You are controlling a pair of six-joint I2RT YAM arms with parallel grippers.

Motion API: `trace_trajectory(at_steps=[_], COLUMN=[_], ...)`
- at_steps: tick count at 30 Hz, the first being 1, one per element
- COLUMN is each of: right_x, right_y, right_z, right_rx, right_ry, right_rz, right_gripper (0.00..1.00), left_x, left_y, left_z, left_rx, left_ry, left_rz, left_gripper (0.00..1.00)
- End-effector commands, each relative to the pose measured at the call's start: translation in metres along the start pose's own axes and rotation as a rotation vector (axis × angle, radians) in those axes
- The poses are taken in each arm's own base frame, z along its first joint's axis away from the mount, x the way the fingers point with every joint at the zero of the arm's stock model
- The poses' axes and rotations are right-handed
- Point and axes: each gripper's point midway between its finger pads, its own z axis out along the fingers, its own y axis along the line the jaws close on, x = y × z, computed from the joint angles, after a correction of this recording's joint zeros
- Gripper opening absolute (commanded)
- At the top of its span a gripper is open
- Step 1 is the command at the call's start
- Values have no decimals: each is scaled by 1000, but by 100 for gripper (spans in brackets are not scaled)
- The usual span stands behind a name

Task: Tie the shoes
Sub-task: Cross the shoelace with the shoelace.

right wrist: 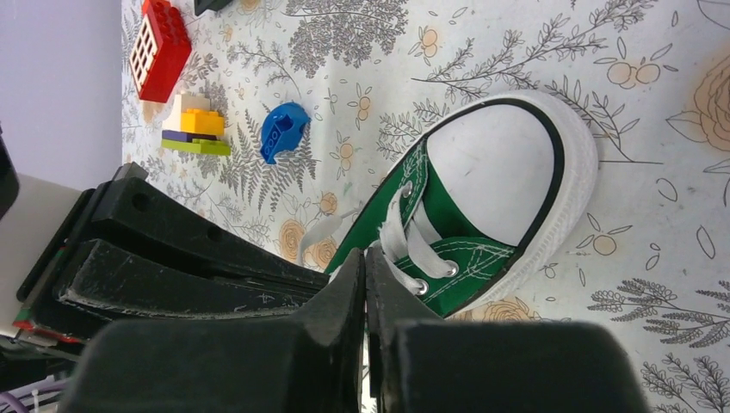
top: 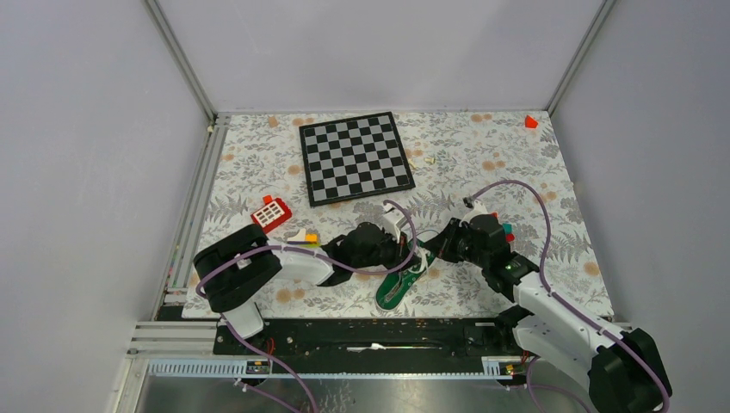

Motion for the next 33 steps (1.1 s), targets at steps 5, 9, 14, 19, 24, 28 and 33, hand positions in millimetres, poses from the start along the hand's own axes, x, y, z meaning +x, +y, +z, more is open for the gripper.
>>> trace_trajectory(at_steps=[5, 9, 14, 19, 24, 28, 33], right_x=[-13, -17, -24, -26, -27, -27, -30], right_y=[25, 31, 35, 39, 36, 37, 39], right_z=[-6, -9, -17, -23, -23, -22, -23], right_rx=[-100, -113, -115, -129, -118, -119, -123], right_ry=[-32, -29, -61, -75, -80, -79, -93], right_rz=[-22, -39, -57, -55, -57, -62, -66], right_gripper=[0, 0, 0, 0, 0, 0, 0], left_x=[-21, -23, -26, -27, -28, -23, -18], left_y=[-12, -14, -18, -23, -29, -30, -27], left_z=[-8, -8, -9, -12, -16, -17, -21], left_rx=[37, 50, 68, 95, 135, 148, 142], left_ry=[-98, -108, -117, -131, -157, -144, -140], left_rz=[40, 35, 35, 48, 49, 55, 62], left_gripper=[0, 0, 0, 0, 0, 0, 0])
